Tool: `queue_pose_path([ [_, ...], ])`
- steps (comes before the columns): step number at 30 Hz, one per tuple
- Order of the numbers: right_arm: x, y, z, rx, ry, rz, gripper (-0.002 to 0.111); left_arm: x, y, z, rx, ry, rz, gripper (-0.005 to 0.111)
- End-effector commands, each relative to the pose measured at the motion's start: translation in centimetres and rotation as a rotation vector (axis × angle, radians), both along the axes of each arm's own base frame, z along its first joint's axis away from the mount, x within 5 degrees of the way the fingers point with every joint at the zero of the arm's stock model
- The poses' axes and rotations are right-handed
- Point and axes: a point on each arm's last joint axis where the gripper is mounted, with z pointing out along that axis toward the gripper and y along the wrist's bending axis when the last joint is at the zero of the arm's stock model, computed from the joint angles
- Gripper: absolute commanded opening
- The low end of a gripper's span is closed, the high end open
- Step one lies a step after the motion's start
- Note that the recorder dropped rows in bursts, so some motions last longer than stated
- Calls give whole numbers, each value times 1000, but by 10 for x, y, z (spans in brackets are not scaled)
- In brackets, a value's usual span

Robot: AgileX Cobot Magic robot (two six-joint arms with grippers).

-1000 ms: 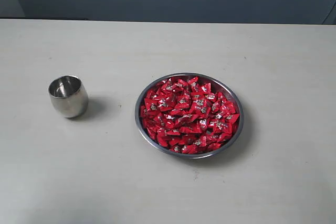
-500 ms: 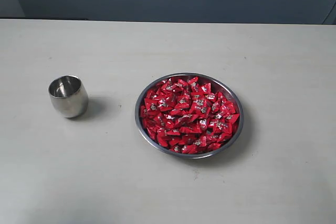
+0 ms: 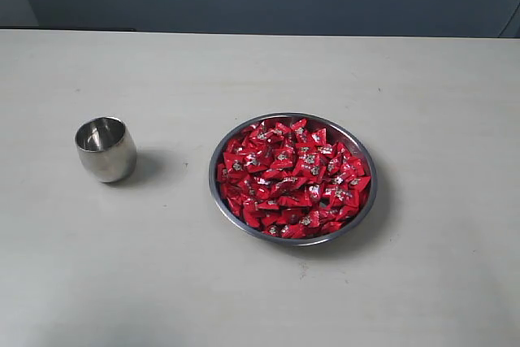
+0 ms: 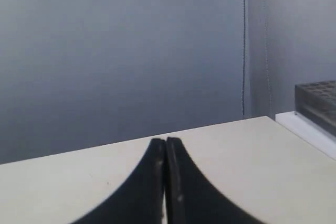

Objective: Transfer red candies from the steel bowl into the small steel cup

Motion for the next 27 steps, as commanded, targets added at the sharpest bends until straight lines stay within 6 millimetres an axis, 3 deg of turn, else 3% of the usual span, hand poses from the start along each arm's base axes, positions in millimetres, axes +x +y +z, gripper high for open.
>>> queue_pose_path([
  [1,-1,0,1,42,-17,5,-1,0,0,-1,-2,-3,-7,0],
  [11,-1,-1,5,123,-67,2,-1,0,0,-1,-2,-3,-7,0],
  [17,-1,-3,8,334,-107,2,-1,0,0,-1,-2,-3,-7,0],
  [27,-3,-6,14,352,-179,-20,-1,0,0,-1,-2,-3,-7,0],
])
